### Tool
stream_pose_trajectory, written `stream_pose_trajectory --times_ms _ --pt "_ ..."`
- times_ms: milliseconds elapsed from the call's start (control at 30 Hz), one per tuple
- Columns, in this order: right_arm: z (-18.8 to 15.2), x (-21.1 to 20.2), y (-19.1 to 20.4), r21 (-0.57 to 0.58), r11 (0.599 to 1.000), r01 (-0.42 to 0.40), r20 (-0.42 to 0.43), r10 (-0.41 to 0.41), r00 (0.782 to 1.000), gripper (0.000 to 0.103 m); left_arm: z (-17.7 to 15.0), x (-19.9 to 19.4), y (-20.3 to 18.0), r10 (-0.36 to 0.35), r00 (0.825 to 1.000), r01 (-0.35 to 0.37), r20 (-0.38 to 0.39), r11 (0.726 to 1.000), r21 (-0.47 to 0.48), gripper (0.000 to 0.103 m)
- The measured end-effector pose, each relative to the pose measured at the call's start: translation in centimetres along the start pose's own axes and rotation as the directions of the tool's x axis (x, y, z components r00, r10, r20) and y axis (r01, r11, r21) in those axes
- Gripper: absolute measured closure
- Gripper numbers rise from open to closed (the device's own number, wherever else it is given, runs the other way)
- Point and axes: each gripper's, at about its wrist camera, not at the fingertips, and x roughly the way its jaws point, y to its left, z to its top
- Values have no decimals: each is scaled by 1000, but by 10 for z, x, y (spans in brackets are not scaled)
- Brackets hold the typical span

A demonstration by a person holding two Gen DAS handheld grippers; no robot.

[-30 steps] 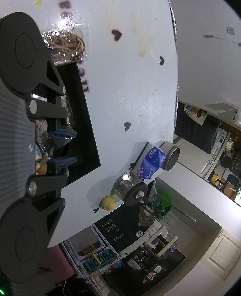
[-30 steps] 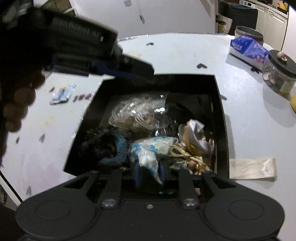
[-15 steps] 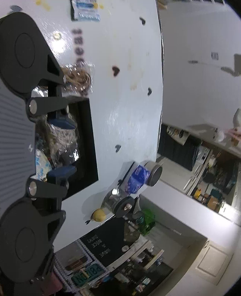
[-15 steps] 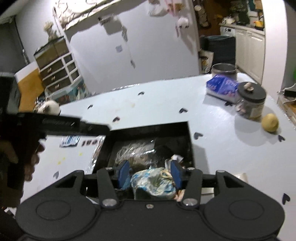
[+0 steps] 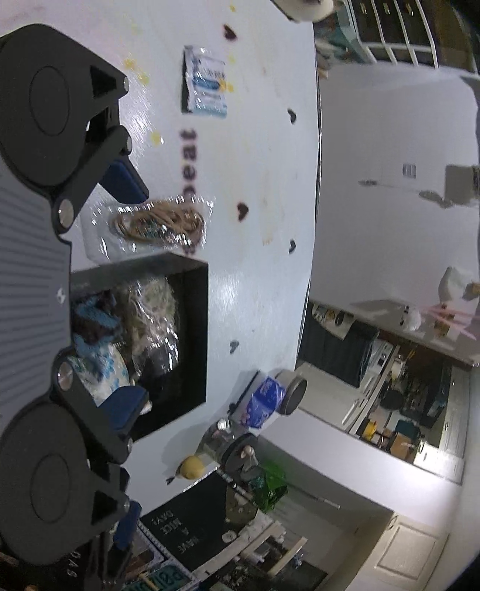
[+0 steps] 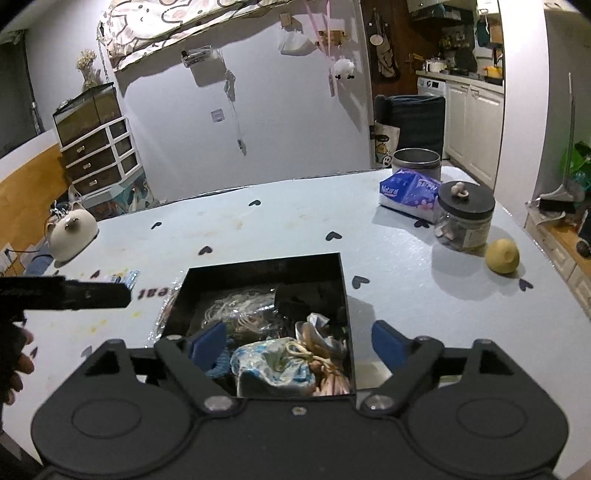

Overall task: Organize soft objects
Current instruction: 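Withdraw both tools from the box toward the remaining items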

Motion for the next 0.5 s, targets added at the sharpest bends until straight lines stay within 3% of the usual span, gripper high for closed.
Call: stream_pose_trajectory --times_ms 133,500 --pt "-1 -2 3 -19 1000 4 12 -4 1000 0 -9 -7 4 29 999 -28 19 1000 -9 0" --pt "2 -1 14 -35 999 17 31 -15 999 0 -20 -24 10 73 995 -72 65 997 -6 0"
